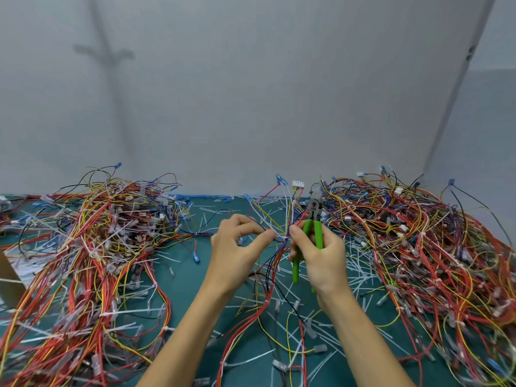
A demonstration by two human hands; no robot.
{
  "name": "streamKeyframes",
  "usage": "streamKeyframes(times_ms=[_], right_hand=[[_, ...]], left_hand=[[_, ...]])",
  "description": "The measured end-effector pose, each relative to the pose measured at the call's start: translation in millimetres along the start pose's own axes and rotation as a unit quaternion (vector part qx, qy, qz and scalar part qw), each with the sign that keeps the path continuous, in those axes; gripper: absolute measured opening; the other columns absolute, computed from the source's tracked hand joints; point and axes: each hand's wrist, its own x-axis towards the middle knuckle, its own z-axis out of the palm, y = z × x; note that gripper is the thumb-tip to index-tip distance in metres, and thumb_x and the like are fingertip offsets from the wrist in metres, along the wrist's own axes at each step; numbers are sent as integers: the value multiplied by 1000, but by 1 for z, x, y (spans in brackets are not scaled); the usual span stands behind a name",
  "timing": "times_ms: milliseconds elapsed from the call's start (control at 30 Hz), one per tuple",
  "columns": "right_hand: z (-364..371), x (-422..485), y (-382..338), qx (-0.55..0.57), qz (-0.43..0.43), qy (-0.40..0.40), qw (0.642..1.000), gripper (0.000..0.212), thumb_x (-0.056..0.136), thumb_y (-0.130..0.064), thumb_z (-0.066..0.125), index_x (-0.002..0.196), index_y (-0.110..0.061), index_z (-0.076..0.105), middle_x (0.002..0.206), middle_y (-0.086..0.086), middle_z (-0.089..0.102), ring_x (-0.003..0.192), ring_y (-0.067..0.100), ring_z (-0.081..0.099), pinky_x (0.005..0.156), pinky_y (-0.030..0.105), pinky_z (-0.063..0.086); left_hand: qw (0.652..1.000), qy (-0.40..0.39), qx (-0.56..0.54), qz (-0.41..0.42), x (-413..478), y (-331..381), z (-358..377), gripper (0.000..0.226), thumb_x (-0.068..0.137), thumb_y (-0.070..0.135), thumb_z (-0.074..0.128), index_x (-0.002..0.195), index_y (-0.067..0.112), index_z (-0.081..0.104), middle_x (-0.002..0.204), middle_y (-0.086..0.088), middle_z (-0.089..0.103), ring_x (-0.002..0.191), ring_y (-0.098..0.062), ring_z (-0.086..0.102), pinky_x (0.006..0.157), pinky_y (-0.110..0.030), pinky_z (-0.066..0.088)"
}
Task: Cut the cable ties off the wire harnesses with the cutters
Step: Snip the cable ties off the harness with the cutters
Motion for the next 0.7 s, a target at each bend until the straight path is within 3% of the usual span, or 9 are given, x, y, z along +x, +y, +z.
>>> streamKeyframes(times_ms=[100, 167, 300, 433, 533, 633, 700], right_hand=[[1, 0, 1, -18, -9, 2, 1000, 7, 91, -5, 66, 85, -7, 64, 64, 0, 63, 53, 9, 57, 53, 22, 51], [1, 0, 0, -31, -10, -10, 999, 9, 93, -5, 63, 87, -11, 66, 68, 1, 65, 58, 9, 60, 56, 24, 54], [-1, -3, -1, -44, -15, -86, 995, 14, 96, -2, 57, 89, -7, 68, 67, -4, 67, 60, 10, 60, 60, 25, 53], [5, -6, 4, -48, -3, -112, 993, 12, 96, -2, 58, 93, -5, 69, 72, -2, 68, 66, 13, 61, 67, 31, 54], [8, -6, 7, -43, 17, -107, 993, 16, 97, -6, 58, 102, -16, 70, 73, -7, 69, 70, 7, 63, 67, 24, 55], [5, -4, 11, -86, -1, -93, 992, 17, 97, -13, 60, 103, -27, 68, 76, -11, 69, 67, 7, 62, 67, 22, 52], [3, -4, 12, -113, -9, -103, 988, 16, 98, -15, 59, 103, -28, 67, 78, -11, 68, 69, 9, 63, 72, 25, 53]], left_hand=[[991, -10, 126, 42, -4, 4, 4, 34, 63, 72, 66, 65, 39, 72, 82, 20, 65, 101, -5, 53, 99, -40, 32], [990, 3, 133, 44, -6, 7, 8, 35, 62, 73, 71, 67, 38, 72, 80, 19, 69, 97, -1, 57, 96, -37, 36], [1000, -1, -19, -9, -4, 8, 9, 25, 77, 41, 79, 73, 19, 71, 70, 6, 70, 73, -8, 64, 75, -31, 49], [990, 18, -112, -87, -1, 0, 10, 33, 82, 32, 77, 95, 5, 63, 79, -10, 74, 78, -19, 69, 77, -31, 51], [974, 46, -167, -143, 1, -9, 12, 24, 88, 20, 70, 99, 3, 58, 75, -5, 75, 76, -15, 72, 69, -14, 50], [960, 60, -202, -184, 4, -15, 11, 10, 95, 12, 60, 94, 3, 58, 69, -1, 73, 70, -13, 71, 69, -19, 51], [950, 52, -234, -202, 6, -15, 9, 10, 97, 8, 54, 90, 2, 59, 63, 0, 70, 61, -8, 67, 61, -16, 50]])
